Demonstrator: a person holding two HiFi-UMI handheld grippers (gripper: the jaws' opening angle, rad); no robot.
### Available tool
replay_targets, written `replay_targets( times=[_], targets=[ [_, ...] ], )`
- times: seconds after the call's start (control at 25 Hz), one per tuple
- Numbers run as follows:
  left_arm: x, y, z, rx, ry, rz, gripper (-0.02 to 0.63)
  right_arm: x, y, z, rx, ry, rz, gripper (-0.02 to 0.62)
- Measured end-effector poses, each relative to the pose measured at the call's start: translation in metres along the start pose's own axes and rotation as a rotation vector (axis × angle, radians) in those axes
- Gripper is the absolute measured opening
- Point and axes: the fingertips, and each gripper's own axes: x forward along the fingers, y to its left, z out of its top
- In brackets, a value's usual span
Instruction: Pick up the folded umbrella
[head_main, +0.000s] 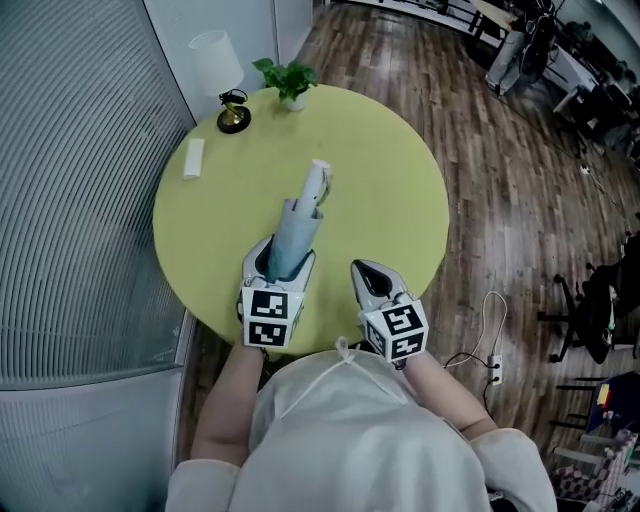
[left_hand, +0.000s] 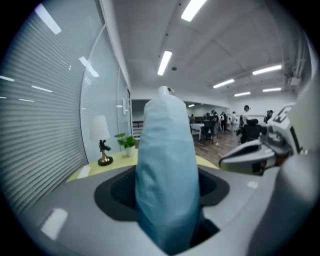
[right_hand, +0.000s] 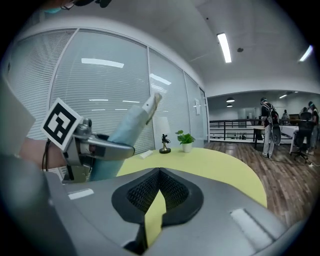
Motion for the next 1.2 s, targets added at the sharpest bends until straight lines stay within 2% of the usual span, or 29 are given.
replay_targets(
  times=[0.2, 0.32, 0.56, 0.8, 1.2],
  targets=[
    [-0.062, 0.03, 0.051, -0.085, -0.243, 0.108, 0.302, 0.003, 0.024, 0.023, -0.026, -0.037, 0.016, 0.0],
    [-0.093, 0.043, 0.063, -0.118, -0.32, 0.153, 0.302, 0.002, 0.037, 0.033, -0.049, -0.048, 0.034, 0.0],
    [-0.105, 0.053, 0.055, -0.141, -0.287, 0.193, 0.302, -0.002, 0.042, 0.048, -0.063, -0.047, 0.033, 0.0],
    [-0.102, 0.053, 0.056, -0.147, -0.287, 0.186, 0.302, -0.002, 0.041, 0.06, -0.074, -0.055, 0.017, 0.0],
    [-0.098, 0.055, 0.053, -0.148, -0.287, 0.177, 0.302, 0.005, 0.045, 0.064, -0.058, -0.068, 0.047, 0.0]
  ],
)
